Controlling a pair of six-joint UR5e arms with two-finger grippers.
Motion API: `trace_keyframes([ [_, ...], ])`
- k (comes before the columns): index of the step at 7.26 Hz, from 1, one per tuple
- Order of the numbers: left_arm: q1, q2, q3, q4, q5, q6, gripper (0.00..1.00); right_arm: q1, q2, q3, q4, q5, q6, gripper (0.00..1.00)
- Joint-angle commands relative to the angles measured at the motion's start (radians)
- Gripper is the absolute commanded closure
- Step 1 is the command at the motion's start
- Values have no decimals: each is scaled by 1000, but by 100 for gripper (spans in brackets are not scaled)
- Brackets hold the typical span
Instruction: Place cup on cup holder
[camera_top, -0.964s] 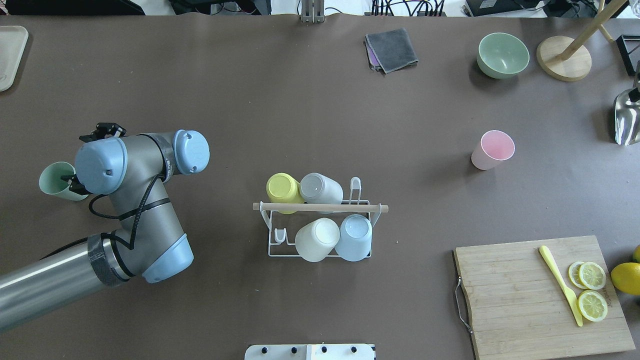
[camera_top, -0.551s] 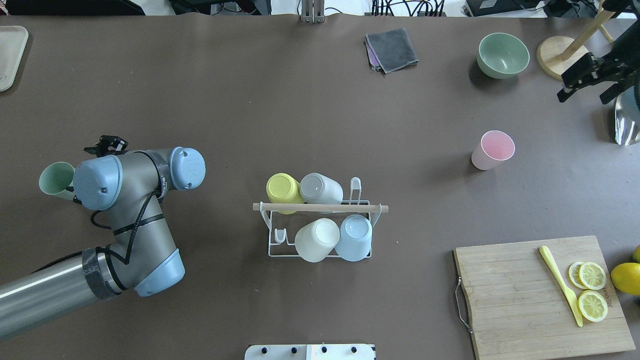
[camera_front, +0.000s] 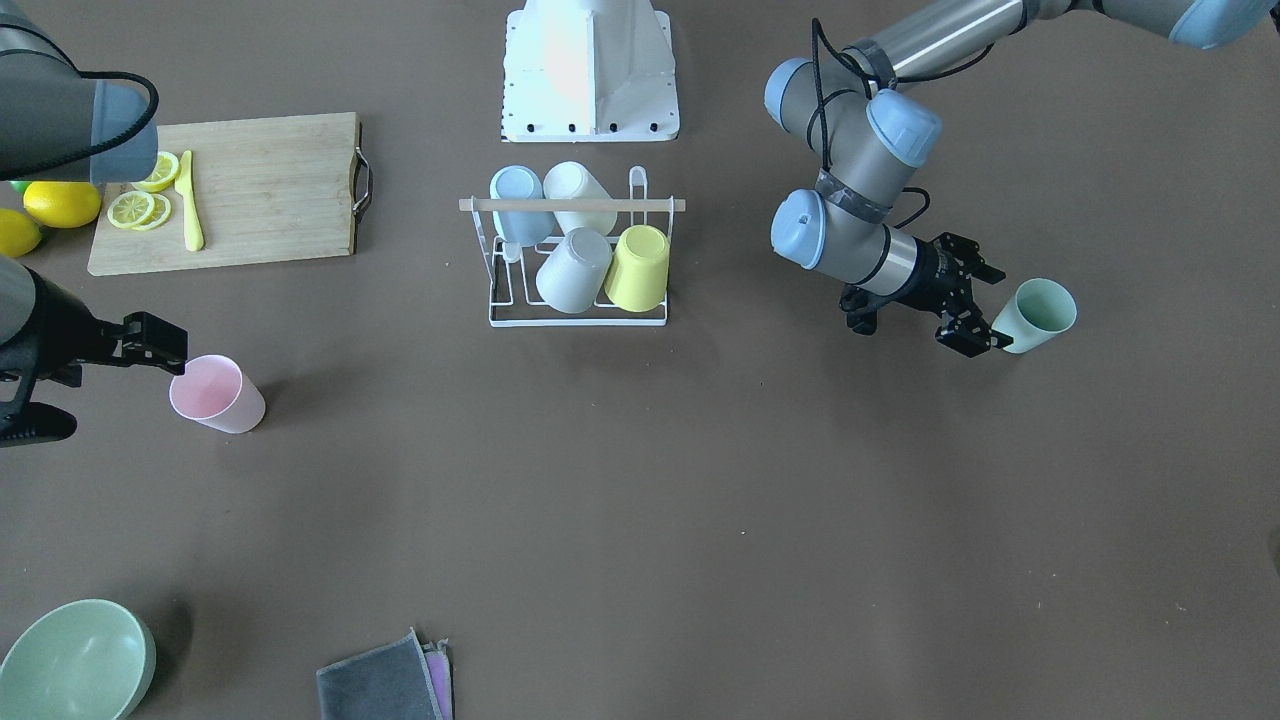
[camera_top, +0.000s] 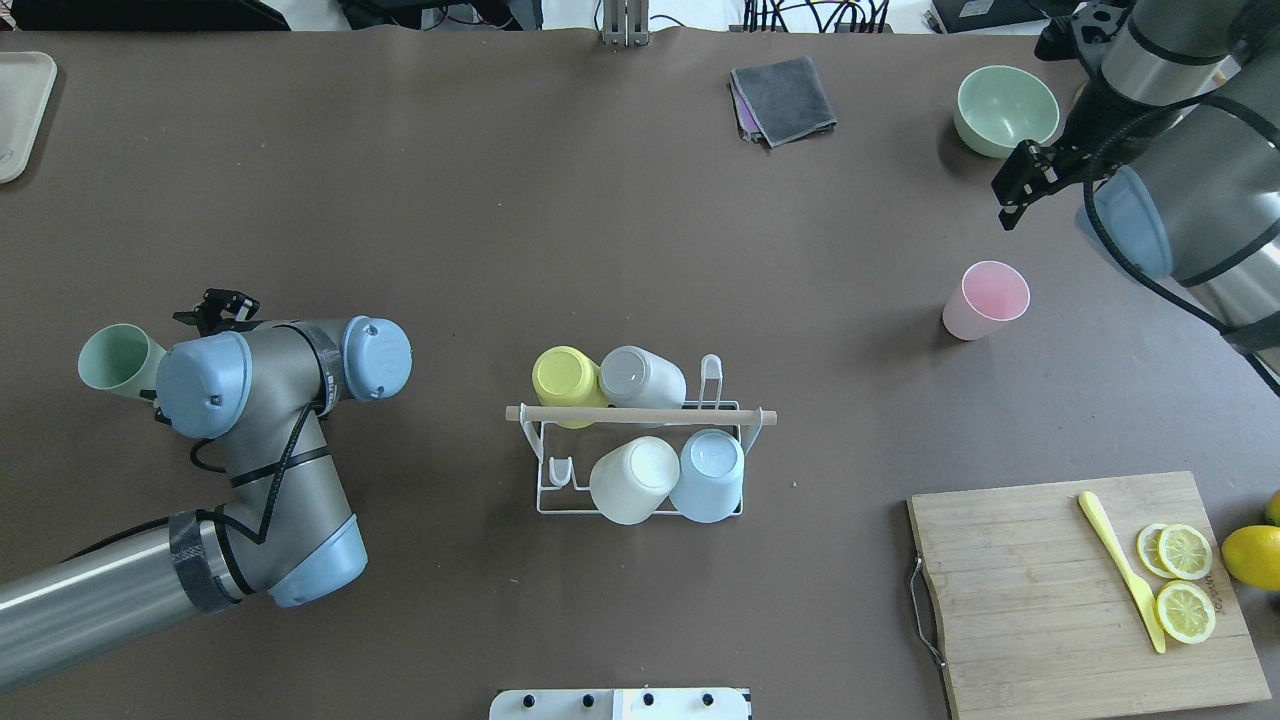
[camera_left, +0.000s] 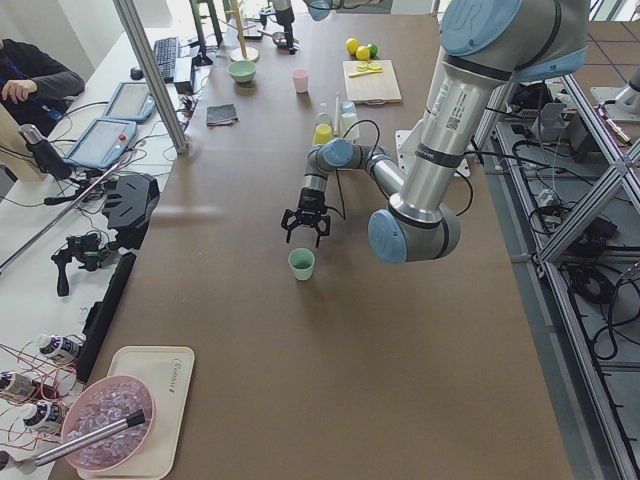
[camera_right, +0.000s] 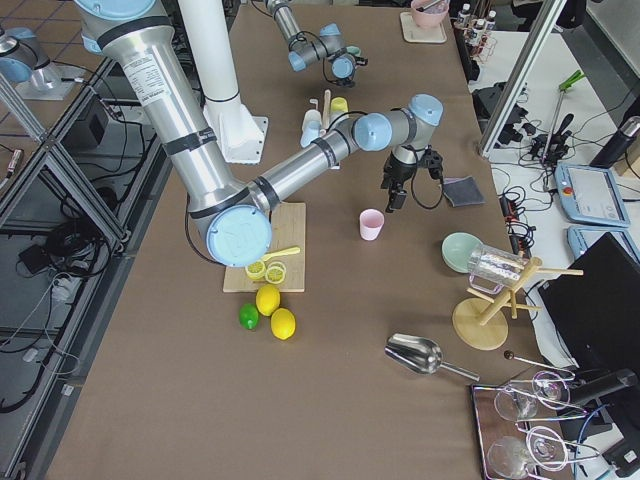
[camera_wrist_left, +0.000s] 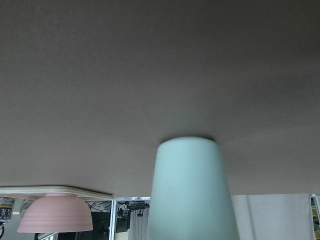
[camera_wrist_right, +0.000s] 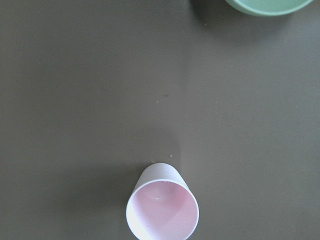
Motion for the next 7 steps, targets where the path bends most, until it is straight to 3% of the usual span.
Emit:
trace_keyframes([
  [1, -1, 19, 1, -28, -1, -1, 1, -26, 176, -188, -52, -22, -87, 1],
  [4, -4, 41, 0, -40, -2, 1, 1, -35, 282, -396, -75, -35, -339, 2],
  [7, -4, 56, 1, -50, -2, 1, 1, -69, 393, -499, -248, -100, -482, 2],
])
